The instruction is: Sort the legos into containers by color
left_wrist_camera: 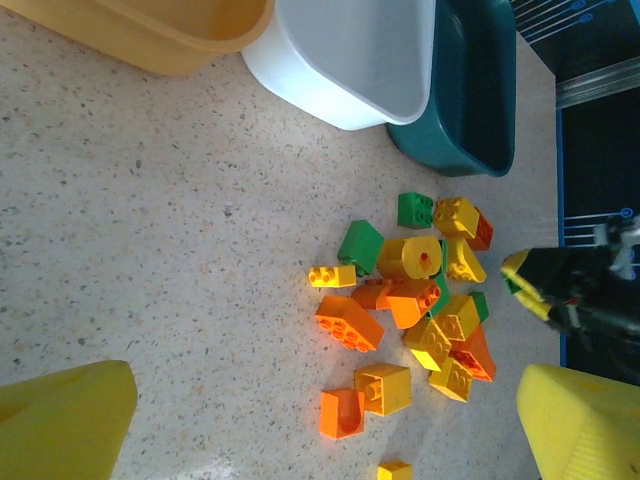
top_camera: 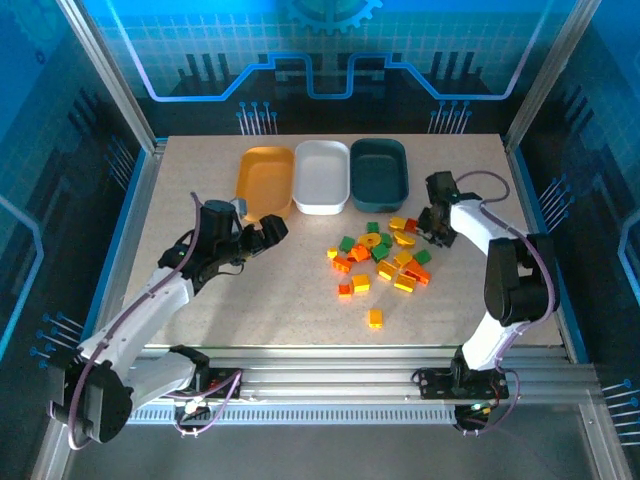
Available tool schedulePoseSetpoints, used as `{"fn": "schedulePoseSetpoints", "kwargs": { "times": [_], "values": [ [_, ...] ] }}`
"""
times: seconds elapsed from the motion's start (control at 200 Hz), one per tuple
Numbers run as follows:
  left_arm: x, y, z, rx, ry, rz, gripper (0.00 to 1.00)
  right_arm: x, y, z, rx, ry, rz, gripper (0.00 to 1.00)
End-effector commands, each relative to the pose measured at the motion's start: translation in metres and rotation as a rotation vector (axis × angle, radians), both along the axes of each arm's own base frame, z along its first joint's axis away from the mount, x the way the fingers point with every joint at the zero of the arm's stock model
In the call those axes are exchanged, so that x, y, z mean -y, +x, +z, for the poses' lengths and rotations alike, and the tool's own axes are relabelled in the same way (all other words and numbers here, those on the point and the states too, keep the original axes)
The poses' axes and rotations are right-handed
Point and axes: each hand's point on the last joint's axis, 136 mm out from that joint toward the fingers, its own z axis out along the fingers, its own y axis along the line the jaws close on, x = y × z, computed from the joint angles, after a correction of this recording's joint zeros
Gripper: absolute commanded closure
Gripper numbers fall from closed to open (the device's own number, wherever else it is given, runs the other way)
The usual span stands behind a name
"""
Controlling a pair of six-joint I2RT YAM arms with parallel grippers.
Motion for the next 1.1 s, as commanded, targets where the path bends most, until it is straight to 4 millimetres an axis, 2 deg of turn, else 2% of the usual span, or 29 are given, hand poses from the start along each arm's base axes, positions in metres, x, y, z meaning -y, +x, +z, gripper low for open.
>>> {"fn": "schedulePoseSetpoints", "kwargs": {
  "times": [0.0, 0.05, 0.155, 0.3, 0.34, 0.405, 0.505, 0.575, 0.665, 0.725, 0.815, 0.95, 1.096],
  "values": [
    [0.013, -0.002, -0.033, -0.073, -0.03, -0.059, 0.01, -0.043, 0.047, 0.054, 0.179, -0.037, 0.193, 0.76],
    [0.021, -0.002, -0.041, -0.096, -0.063, -0.076, 0.01, -0.058, 0.063, 0.057, 0.194, -0.047, 0.245, 0.76],
    [0.035, -0.003, -0.049, -0.131, -0.086, -0.115, 0.01, -0.077, 0.093, 0.041, 0.145, -0.056, 0.288, 0.76],
    [0.048, -0.01, -0.051, -0.157, -0.05, -0.182, 0.01, -0.088, 0.124, 0.04, 0.141, -0.059, 0.308, 0.72],
    [0.054, -0.012, -0.05, -0.144, -0.044, -0.215, 0.01, -0.089, 0.131, 0.045, 0.15, -0.06, 0.312, 0.68],
    [0.067, -0.016, -0.049, -0.129, -0.01, -0.286, 0.01, -0.091, 0.139, 0.054, 0.158, -0.047, 0.328, 0.52],
    [0.083, -0.014, -0.049, -0.103, 0.13, -0.382, 0.01, -0.092, 0.138, 0.079, 0.204, -0.038, 0.353, 0.39],
    [0.097, -0.011, -0.05, -0.092, 0.214, -0.449, 0.01, -0.09, 0.128, 0.1, 0.249, -0.033, 0.361, 0.36],
    [0.118, -0.004, -0.048, -0.05, 0.307, -0.529, 0.02, -0.085, 0.105, 0.121, 0.299, -0.028, 0.362, 0.35],
    [0.133, 0.002, -0.048, -0.014, 0.383, -0.589, 0.06, -0.078, 0.084, 0.123, 0.316, -0.018, 0.355, 0.34],
    [0.158, 0.007, -0.051, 0.038, 0.476, -0.701, 0.1, -0.065, 0.05, 0.111, 0.302, 0.011, 0.338, 0.33],
    [0.192, 0.012, -0.064, 0.1, 0.581, -0.846, 0.13, -0.044, 0.0, 0.081, 0.231, 0.07, 0.304, 0.33],
    [0.199, 0.026, -0.085, 0.08, 0.666, -0.888, 0.13, -0.025, -0.039, 0.067, 0.201, 0.089, 0.276, 0.32]
  ]
}}
